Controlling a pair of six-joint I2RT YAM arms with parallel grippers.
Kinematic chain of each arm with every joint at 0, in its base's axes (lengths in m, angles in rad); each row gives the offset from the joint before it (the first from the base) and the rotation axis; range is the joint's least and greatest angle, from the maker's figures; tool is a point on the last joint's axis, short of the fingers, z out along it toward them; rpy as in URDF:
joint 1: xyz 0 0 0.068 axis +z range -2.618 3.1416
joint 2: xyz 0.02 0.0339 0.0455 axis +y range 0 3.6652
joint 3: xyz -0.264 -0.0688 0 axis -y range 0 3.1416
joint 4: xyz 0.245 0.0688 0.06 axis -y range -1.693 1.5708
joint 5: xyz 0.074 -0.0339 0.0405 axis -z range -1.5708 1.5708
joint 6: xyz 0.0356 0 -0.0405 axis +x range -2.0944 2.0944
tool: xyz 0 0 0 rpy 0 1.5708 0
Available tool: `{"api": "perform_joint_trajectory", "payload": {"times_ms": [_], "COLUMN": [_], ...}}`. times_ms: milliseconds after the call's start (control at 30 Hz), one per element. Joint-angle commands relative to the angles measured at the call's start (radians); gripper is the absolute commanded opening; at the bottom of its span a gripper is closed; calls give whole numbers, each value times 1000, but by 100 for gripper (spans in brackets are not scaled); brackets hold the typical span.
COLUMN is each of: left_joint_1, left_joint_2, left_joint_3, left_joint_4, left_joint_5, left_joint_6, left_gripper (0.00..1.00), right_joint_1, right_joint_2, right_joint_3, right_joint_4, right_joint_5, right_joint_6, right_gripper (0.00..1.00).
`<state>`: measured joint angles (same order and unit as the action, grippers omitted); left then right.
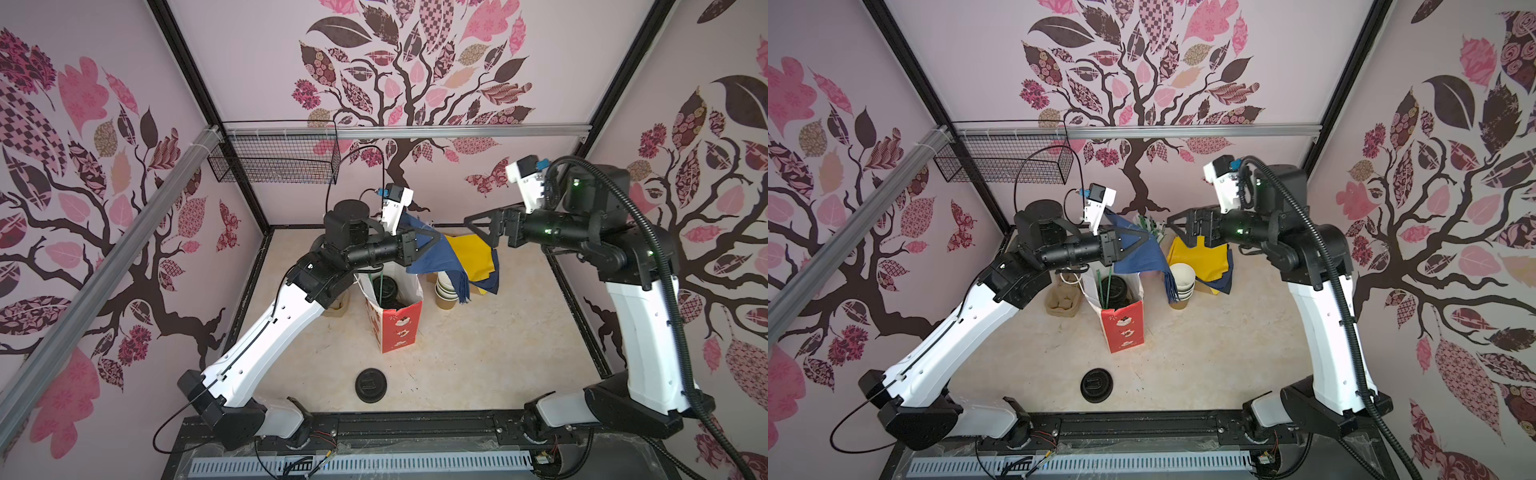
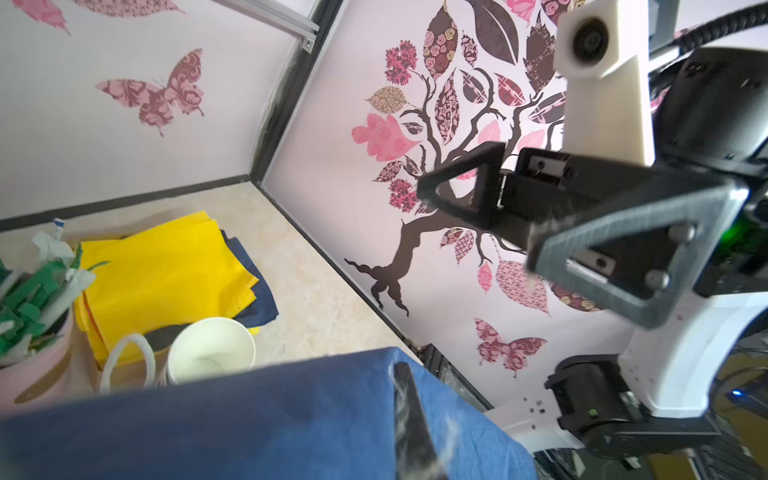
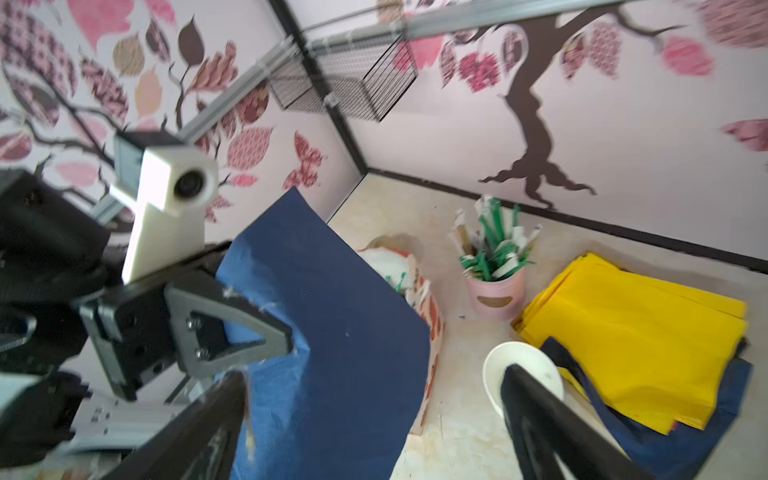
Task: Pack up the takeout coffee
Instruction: 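Grasp the blue napkin with the left gripper beside the right gripper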
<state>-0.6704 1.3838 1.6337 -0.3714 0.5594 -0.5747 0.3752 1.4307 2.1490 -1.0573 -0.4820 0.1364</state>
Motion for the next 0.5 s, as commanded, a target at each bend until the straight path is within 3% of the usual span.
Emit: {"api": "perform_joint_trajectory", "payload": {"times_ms": [0,133,200,467], "left_joint_1": [10,14,15,17], "left_joint_2": [-21,-41,-38,-12], "left_joint_3": [-52,-47,-43,-33], "left_joint_4": [54,-8,-29,42], "left_joint_5": [198,198,173,165], "left_joint_6": [-60,42,71,38], "left_gripper": [0,0,0,0], "right_joint_1": [2,8,16,43], "right_joint_2": [-24,-34,-40,-77], "right_joint_3": [-64,-133,-169,-282], "right_joint_4": [48,91,95,93], "right_joint_5": [-109,-325,-378,-354], "right_joint_6": [-60,-33,-15,-14], "right_gripper": [100,100,100,100]}}
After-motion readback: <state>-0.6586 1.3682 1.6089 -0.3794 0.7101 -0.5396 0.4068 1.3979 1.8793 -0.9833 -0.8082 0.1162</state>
